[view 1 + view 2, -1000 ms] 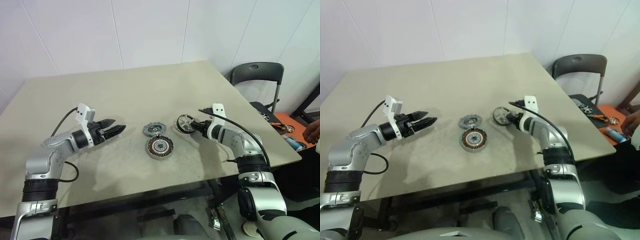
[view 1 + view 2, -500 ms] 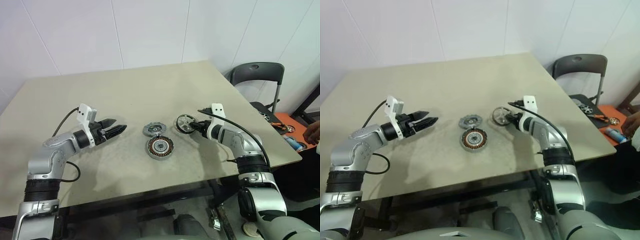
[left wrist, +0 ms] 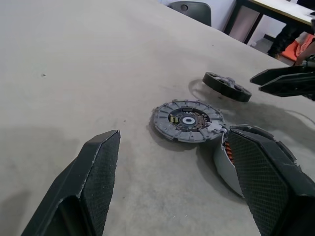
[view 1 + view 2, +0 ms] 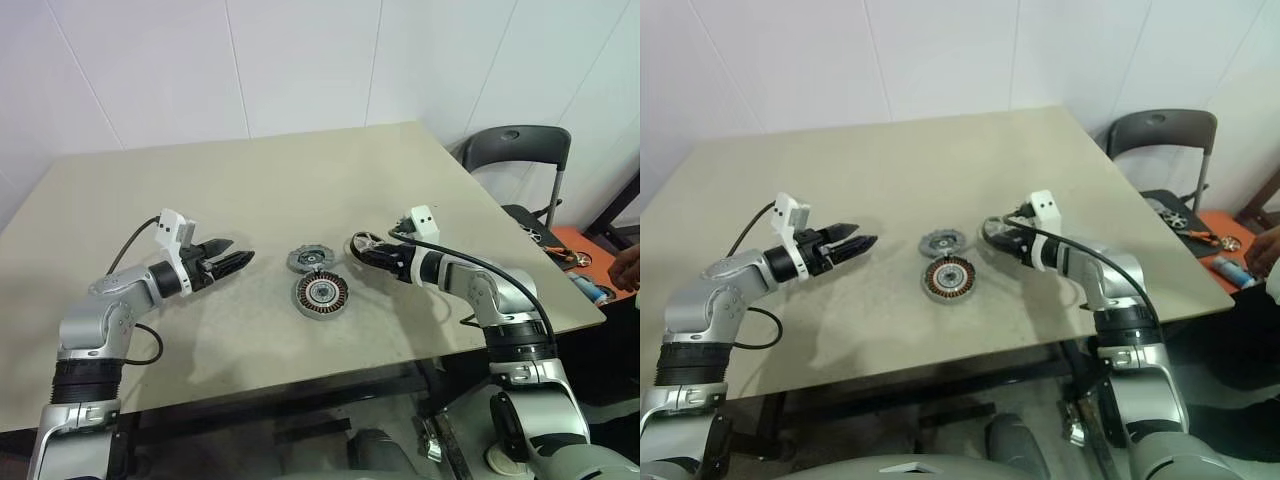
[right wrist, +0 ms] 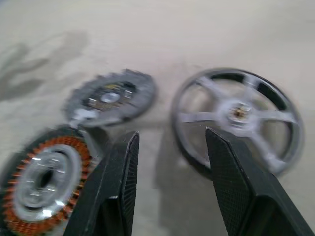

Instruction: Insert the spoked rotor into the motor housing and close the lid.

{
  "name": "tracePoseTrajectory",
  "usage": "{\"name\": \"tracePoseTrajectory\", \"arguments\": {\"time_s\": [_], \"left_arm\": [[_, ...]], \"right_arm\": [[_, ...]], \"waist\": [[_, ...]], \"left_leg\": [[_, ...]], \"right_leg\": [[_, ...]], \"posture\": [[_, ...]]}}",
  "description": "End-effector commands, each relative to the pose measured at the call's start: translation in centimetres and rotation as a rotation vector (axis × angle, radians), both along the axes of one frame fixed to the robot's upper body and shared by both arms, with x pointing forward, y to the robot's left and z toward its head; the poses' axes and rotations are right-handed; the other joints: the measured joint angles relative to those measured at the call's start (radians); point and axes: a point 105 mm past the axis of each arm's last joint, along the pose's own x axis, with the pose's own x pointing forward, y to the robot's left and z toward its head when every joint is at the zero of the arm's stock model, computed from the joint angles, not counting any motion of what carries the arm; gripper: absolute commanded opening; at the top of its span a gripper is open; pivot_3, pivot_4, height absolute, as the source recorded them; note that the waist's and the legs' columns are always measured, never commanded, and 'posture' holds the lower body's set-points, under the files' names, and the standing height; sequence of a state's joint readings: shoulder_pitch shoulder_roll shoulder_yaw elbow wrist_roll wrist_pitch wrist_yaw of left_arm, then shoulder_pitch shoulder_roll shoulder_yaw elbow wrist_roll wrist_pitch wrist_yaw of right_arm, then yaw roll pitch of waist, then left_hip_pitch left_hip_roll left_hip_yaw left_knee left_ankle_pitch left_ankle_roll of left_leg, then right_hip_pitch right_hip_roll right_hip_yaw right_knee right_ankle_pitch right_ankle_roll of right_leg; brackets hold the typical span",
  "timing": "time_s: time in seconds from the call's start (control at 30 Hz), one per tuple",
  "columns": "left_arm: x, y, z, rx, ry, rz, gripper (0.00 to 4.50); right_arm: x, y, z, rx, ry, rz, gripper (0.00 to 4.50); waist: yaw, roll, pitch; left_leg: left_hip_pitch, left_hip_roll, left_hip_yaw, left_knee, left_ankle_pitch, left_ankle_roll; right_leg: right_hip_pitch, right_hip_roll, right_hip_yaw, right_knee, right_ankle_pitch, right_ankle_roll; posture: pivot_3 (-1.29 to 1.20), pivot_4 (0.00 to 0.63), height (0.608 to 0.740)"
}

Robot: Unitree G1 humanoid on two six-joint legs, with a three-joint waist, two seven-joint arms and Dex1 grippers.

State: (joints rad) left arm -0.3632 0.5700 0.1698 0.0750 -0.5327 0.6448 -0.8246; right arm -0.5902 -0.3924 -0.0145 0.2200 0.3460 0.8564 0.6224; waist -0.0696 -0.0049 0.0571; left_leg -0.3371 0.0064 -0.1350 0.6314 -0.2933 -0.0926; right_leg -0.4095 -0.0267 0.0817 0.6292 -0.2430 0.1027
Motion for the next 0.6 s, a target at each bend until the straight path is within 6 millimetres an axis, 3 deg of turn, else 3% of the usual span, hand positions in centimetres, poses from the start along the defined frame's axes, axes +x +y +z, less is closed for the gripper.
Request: {"name": "tracePoseTrajectory", "arguments": {"time_s": [0.03, 0.33, 0.6], "left_arm": [[0.1, -0.3, 0.9, 0.012, -0.043, -0.009, 3.70], [0.2, -0.3, 0.9, 0.011, -0.045, -0.006, 3.70], [0.0, -0.3, 0.5, 0.012, -0.039, 0.001, 3.70]], "right_arm": [[0.4, -0.4, 1.0, -0.036, -0.069, -0.004, 2.21], [-0.1, 1.0, 0.5, -0.165, -0.168, 0.078, 2.21], [1.3, -0.6, 0.8, -0.230, -0.240, -0.005, 2.21]], "waist": [[-0.001, 0.000, 0.000], [0.000, 0.000, 0.000], [0.000, 0.000, 0.000]], "left_leg": [[0.000, 0.000, 0.000, 0.000, 0.000, 0.000], [0.000, 0.000, 0.000, 0.000, 0.000, 0.000], [0.000, 0.000, 0.000, 0.000, 0.000, 0.000]], "right_leg": [[0.000, 0.000, 0.000, 0.000, 0.000, 0.000], [0.000, 0.000, 0.000, 0.000, 0.000, 0.000], [0.000, 0.000, 0.000, 0.000, 0.000, 0.000]], "posture": [[0.00, 0.000, 0.740], [0.00, 0.000, 0.740], [0.00, 0.000, 0.740]]}}
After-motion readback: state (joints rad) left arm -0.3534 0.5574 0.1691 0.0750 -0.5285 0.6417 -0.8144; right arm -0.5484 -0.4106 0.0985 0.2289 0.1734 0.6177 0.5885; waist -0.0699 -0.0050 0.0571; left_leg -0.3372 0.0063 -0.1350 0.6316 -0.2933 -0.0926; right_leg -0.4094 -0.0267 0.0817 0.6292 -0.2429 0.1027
